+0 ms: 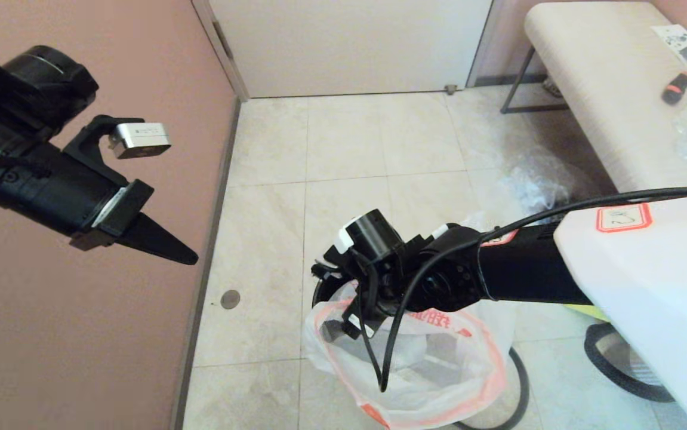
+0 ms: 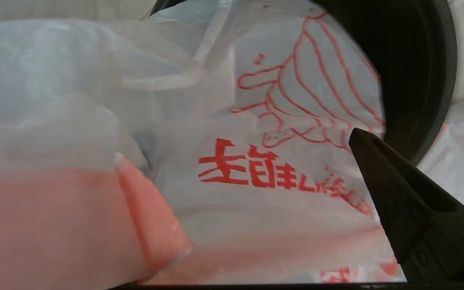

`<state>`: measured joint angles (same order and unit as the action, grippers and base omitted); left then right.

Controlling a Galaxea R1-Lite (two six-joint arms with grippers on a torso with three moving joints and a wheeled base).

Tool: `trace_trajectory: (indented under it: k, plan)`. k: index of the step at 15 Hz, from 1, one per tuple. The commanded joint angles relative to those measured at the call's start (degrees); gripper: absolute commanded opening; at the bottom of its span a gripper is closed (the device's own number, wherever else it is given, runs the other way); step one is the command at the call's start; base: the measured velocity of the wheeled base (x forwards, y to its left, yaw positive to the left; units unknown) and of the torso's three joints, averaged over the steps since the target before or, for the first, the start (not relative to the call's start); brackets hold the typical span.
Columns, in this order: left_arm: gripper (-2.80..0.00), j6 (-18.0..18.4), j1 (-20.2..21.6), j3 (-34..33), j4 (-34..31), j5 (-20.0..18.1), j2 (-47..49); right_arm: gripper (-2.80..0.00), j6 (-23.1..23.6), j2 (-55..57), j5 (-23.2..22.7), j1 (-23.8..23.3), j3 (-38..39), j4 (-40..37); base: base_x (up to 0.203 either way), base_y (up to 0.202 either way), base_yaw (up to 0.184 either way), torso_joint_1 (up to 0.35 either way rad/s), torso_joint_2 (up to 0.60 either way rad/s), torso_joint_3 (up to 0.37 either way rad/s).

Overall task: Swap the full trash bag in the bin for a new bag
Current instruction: Put the new garbage bag on the trash can

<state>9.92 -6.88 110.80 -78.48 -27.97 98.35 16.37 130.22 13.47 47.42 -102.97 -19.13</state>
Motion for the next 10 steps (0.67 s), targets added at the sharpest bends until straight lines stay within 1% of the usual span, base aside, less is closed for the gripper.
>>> trace_trajectory:
  k: [1,3,4,7,8,10]
  plan:
    - [-2.8,0.1,0.5,-0.1,-0.4,-0.2,-1.0,0.0,0.0,0.5,0.3,0.9,0.8,-0.2,0.0,0.0,0.0,0.0,0.0,0.0]
    - [-2.8,0.1,0.7,-0.1,-0.4,-0.1,-0.9,0.0,-0.1,-3.5,0.7,1.3,6.2,0.5,0.0,0.0,0.0,0.0,0.0,0.0]
    - [-2.8,0.0,0.8,0.0,-0.3,-0.1,-0.9,0.0,-0.1,-5.9,1.2,1.6,10.3,1.8,0.0,0.0,0.0,0.0,0.0,0.0]
    - [-2.8,0.0,1.0,-0.1,-0.1,0.0,-0.1,0.0,0.2,-12.6,3.4,1.4,22.2,10.3,0.0,0.0,0.0,0.0,0.0,0.0]
    - [-2.8,0.1,1.0,-0.1,-0.1,0.0,1.0,0.0,0.3,-14.6,3.8,0.7,25.0,12.8,0.0,0.0,0.0,0.0,0.0,0.0]
    - [-2.8,0.1,0.9,-0.1,-0.1,0.0,3.8,0.0,0.4,-16.4,3.5,-1.4,27.4,14.9,0.0,0.0,0.0,0.0,0.0,0.0]
